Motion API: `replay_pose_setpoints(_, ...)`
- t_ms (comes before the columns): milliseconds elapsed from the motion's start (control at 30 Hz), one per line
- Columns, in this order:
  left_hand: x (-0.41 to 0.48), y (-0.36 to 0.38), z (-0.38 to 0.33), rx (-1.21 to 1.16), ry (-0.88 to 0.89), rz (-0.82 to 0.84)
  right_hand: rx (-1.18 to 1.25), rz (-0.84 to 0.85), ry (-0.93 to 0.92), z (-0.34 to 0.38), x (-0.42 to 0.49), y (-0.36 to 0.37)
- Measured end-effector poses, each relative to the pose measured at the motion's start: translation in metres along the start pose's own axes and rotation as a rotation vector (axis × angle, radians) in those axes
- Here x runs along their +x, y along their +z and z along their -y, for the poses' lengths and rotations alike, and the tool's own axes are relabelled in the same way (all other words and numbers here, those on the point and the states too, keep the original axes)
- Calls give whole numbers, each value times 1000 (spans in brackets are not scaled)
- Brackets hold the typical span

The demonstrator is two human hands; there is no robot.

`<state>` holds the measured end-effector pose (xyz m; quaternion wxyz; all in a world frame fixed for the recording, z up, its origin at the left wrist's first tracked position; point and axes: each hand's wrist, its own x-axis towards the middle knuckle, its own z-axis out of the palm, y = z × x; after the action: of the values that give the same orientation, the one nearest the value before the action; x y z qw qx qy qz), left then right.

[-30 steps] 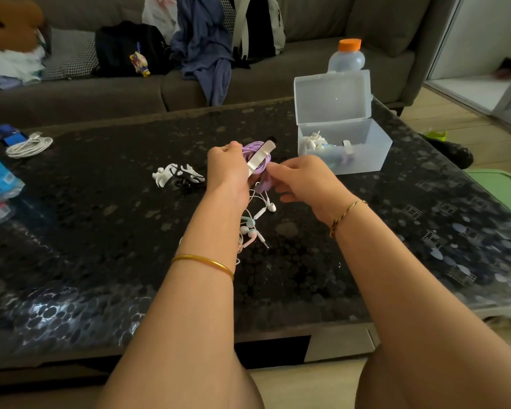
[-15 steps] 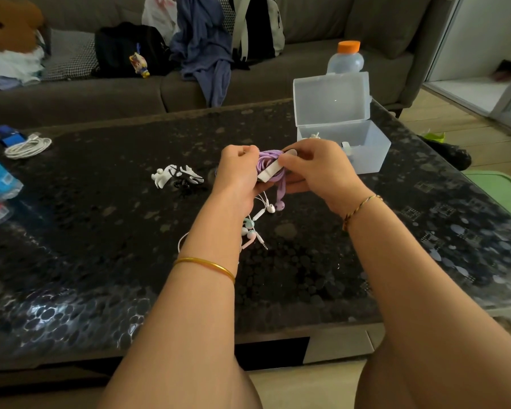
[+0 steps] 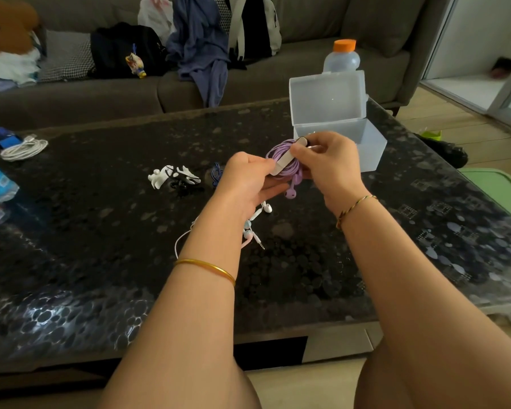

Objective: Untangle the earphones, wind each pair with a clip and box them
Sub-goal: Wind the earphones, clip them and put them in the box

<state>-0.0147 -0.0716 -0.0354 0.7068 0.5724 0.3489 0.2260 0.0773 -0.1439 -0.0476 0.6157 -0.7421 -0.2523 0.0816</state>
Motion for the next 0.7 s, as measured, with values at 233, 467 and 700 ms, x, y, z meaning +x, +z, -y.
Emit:
replay_pose_setpoints(233, 9, -9, 3, 311, 90, 26, 30, 126, 4, 2, 0, -8)
replay_pose_setpoints(467, 13, -11, 0, 403, 199, 29, -19, 202, -26, 3, 0, -7)
replay_pose_setpoints(700, 10, -14, 2, 619, 285, 162, -92, 212, -103, 1, 1, -5)
